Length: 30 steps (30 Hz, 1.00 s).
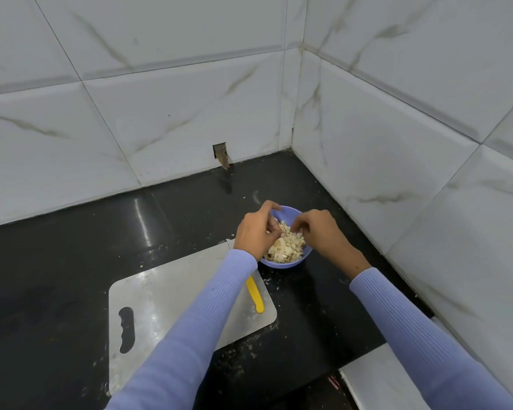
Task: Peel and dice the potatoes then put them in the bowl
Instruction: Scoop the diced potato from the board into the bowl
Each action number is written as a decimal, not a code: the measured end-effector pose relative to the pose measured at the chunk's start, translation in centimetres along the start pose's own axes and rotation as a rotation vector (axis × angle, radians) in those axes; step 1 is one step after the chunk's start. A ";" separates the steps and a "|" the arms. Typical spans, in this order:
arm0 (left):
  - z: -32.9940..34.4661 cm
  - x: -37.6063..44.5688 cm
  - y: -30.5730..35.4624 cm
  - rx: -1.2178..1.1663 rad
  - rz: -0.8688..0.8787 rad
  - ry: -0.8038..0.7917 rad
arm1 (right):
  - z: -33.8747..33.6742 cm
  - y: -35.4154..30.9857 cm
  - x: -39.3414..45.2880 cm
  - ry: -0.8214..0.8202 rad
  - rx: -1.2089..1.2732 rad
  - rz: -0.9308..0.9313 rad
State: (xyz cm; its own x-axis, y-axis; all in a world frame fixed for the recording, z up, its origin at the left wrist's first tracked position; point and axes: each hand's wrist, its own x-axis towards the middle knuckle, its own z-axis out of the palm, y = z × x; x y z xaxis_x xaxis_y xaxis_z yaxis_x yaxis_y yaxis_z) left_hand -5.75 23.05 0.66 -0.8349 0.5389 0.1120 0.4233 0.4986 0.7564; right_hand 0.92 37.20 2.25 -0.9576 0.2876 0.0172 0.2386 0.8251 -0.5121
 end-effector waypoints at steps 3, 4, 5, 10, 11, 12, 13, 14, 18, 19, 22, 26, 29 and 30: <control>0.0 -0.4 0.0 0.029 0.036 0.011 | 0.6 0.0 -0.5 0.170 0.089 -0.002; -0.1 -0.6 0.0 0.045 0.050 0.011 | 0.8 -0.1 -0.6 0.158 0.094 0.000; -0.1 -0.7 -0.1 0.049 0.057 0.010 | 1.0 -0.1 -0.7 0.105 0.074 0.004; -1.1 -2.8 -0.9 -0.129 0.042 0.093 | 2.4 -1.7 -2.5 0.190 0.209 -0.054; -1.5 -3.4 -1.1 -0.163 0.037 0.122 | 2.7 -2.3 -3.1 0.219 0.285 -0.068; -1.9 -4.1 -1.3 -0.194 0.029 0.148 | 3.1 -3.0 -3.8 0.231 0.359 -0.085; -2.5 -4.9 -1.8 -0.219 0.011 0.174 | 3.7 -3.7 -4.3 0.228 0.418 -0.108; -3.0 -5.8 -2.3 -0.244 -0.019 0.197 | 4.3 -4.3 -4.8 0.214 0.450 -0.134; -5.5 -10.2 -5.9 -0.255 -0.201 0.315 | 8.0 -6.3 -6.6 0.075 0.482 -0.194; -5.8 -11.3 -6.8 -0.232 -0.247 0.334 | 8.8 -6.7 -6.9 0.033 0.463 -0.184; -6.6 -14.4 -9.2 -0.217 -0.370 0.369 | 11.6 -7.9 -7.4 -0.160 0.312 -0.177; -6.8 -16.7 -10.7 -0.242 -0.466 0.406 | 15.4 -9.3 -7.6 -0.417 0.009 -0.224; -6.7 -17.1 -10.8 -0.258 -0.484 0.420 | 17.2 -9.8 -8.4 -0.427 -0.126 -0.401; -6.7 -17.1 -10.8 -0.260 -0.488 0.416 | 17.4 -9.8 -8.7 -0.395 -0.139 -0.492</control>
State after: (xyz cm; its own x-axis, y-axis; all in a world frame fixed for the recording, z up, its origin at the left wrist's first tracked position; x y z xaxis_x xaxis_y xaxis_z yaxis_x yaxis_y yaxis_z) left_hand 1.59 3.94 -5.14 -0.9960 -0.0370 -0.0814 -0.0894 0.4111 0.9072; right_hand 4.12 18.18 -7.86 -0.9413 -0.3192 -0.1096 -0.2501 0.8778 -0.4086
